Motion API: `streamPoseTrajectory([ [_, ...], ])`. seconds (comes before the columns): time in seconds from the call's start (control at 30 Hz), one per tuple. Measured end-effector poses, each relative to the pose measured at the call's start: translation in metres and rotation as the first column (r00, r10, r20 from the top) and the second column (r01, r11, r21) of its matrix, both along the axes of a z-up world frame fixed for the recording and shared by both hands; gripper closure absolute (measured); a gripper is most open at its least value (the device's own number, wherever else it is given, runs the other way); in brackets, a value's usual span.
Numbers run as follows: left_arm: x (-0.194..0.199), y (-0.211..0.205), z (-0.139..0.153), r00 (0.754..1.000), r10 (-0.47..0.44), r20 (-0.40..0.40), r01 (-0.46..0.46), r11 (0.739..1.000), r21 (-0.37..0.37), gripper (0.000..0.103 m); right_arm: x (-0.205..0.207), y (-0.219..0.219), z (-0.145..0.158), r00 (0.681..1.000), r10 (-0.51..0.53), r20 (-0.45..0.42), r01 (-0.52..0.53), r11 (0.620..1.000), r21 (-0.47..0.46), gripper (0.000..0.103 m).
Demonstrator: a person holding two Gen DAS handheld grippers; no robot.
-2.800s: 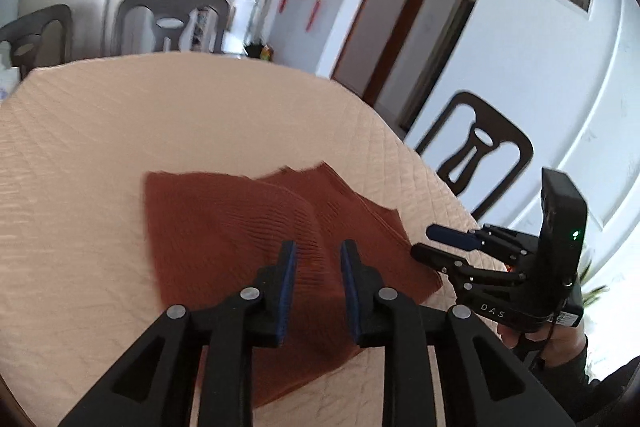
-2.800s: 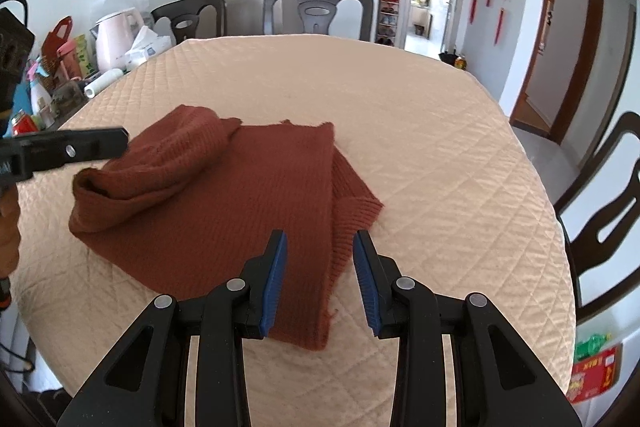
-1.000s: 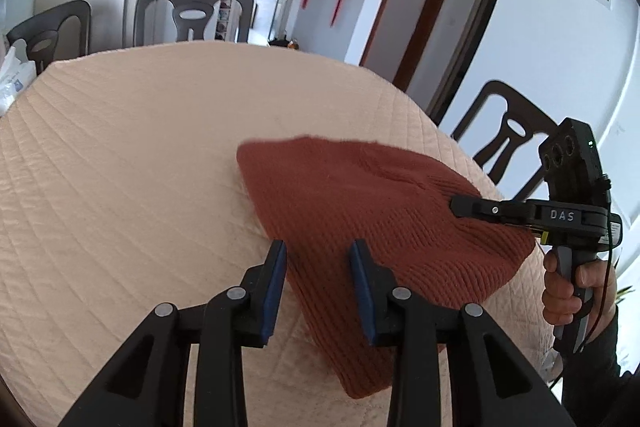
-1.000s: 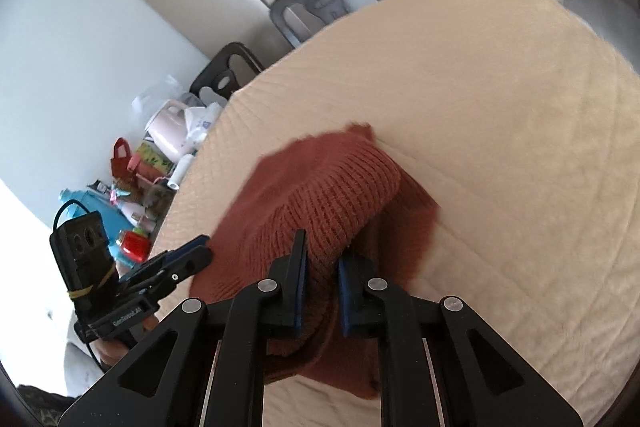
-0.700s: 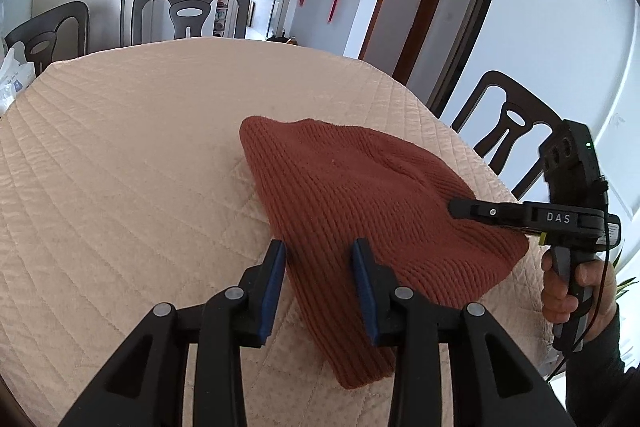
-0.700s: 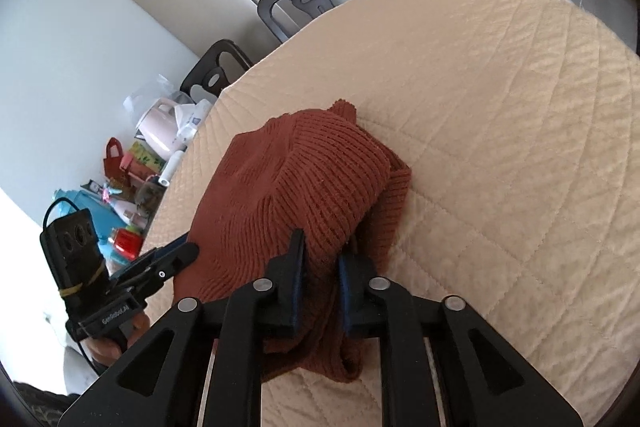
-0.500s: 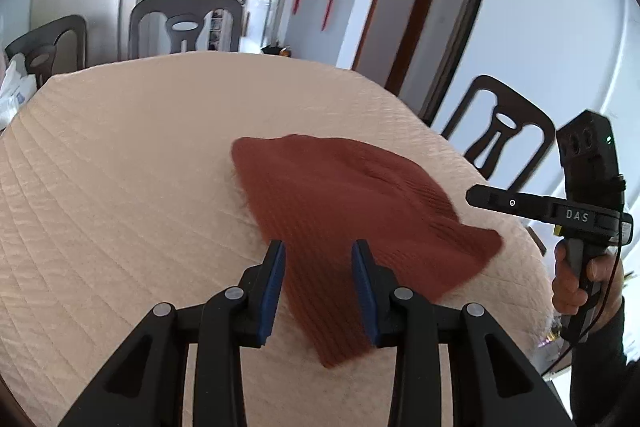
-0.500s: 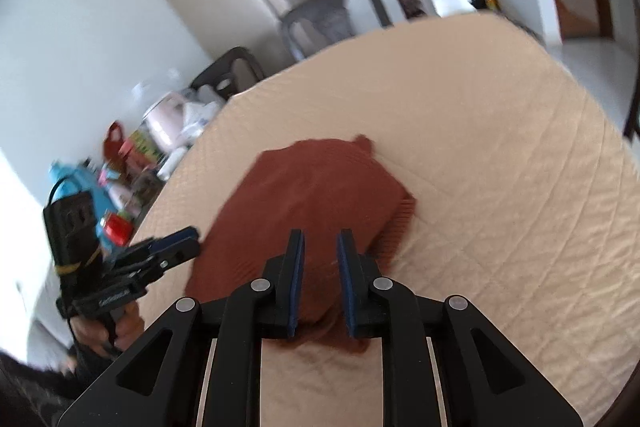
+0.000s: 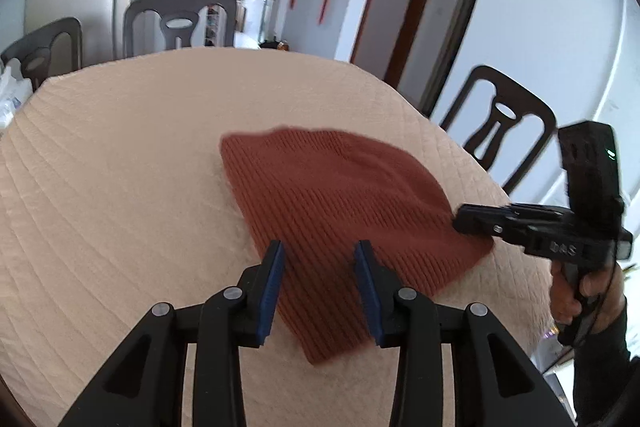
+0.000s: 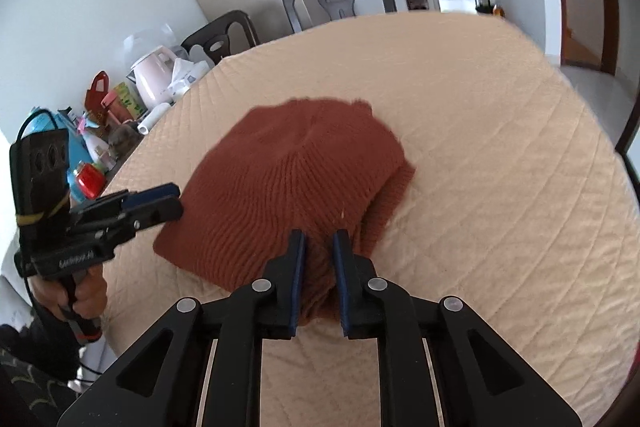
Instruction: Fold small clothes
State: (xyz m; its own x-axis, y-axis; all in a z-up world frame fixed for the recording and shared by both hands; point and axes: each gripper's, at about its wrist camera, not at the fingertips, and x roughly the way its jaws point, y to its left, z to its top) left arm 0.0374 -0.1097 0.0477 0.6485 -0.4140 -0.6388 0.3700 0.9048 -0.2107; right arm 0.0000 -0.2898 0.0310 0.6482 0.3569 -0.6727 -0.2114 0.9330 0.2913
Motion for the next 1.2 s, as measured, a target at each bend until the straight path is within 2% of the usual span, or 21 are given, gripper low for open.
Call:
streamPoseTrajectory([
  [0.13, 0.029, -0.009, 0.002, 1.0, 0.028, 0.009, -0.028, 0.999, 0.015, 0.063, 0.021, 0.002, 0.009, 0.998, -0.039, 0.046, 0.039, 0.999, -0.002, 0.087],
  [0.27, 0.053, -0.016, -0.019, 0.998, 0.042, -0.038, -0.04, 0.998, 0.047, 0.063, 0.06, -0.004, -0.017, 0.996, -0.08, -0.035, 0.08, 0.997, -0.019, 0.087],
  [0.3, 0.054, -0.015, -0.022, 0.998, 0.046, -0.038, -0.044, 0.998, 0.039, 0.061, 0.062, -0.006, -0.019, 0.997, -0.074, -0.024, 0.074, 0.997, 0.002, 0.087],
  [0.47, 0.05, -0.013, -0.023, 0.998, 0.042, -0.036, -0.041, 0.999, 0.029, 0.061, 0.058, -0.013, -0.018, 0.997, -0.077, -0.026, 0.077, 0.997, 0.025, 0.087],
  [0.57, 0.038, -0.007, -0.015, 0.999, 0.045, -0.026, -0.044, 0.999, 0.015, 0.062, 0.043, -0.008, -0.005, 0.997, -0.081, -0.002, 0.081, 0.997, -0.007, 0.086],
  [0.73, 0.005, 0.004, -0.007, 1.0, 0.022, -0.01, -0.022, 1.0, 0.015, 0.062, 0.01, 0.009, 0.011, 0.999, -0.004, 0.052, 0.007, 0.999, -0.045, 0.086],
  [0.83, -0.01, 0.008, -0.01, 1.0, 0.015, -0.012, -0.015, 1.0, 0.01, 0.062, -0.003, 0.017, 0.006, 0.999, 0.033, 0.039, -0.03, 0.996, -0.081, 0.086],
  [0.93, -0.01, 0.009, -0.019, 0.999, 0.018, -0.038, -0.018, 1.0, 0.0, 0.061, -0.002, 0.018, -0.013, 0.999, 0.032, -0.003, -0.032, 0.992, -0.125, 0.086],
  [0.97, -0.008, 0.01, -0.022, 0.999, 0.02, -0.045, -0.02, 1.0, -0.009, 0.061, -0.002, 0.014, -0.016, 1.0, 0.027, 0.005, -0.026, 0.995, -0.097, 0.086],
  [1.1, -0.006, 0.009, -0.019, 0.999, 0.026, -0.046, -0.026, 1.0, -0.011, 0.06, -0.001, 0.014, -0.011, 1.0, 0.014, -0.002, -0.014, 0.995, -0.102, 0.086],
  [1.2, -0.001, 0.011, -0.01, 0.999, 0.045, -0.023, -0.045, 0.999, -0.008, 0.06, -0.002, 0.017, 0.0, 0.999, 0.011, 0.034, -0.007, 0.994, -0.106, 0.086],
])
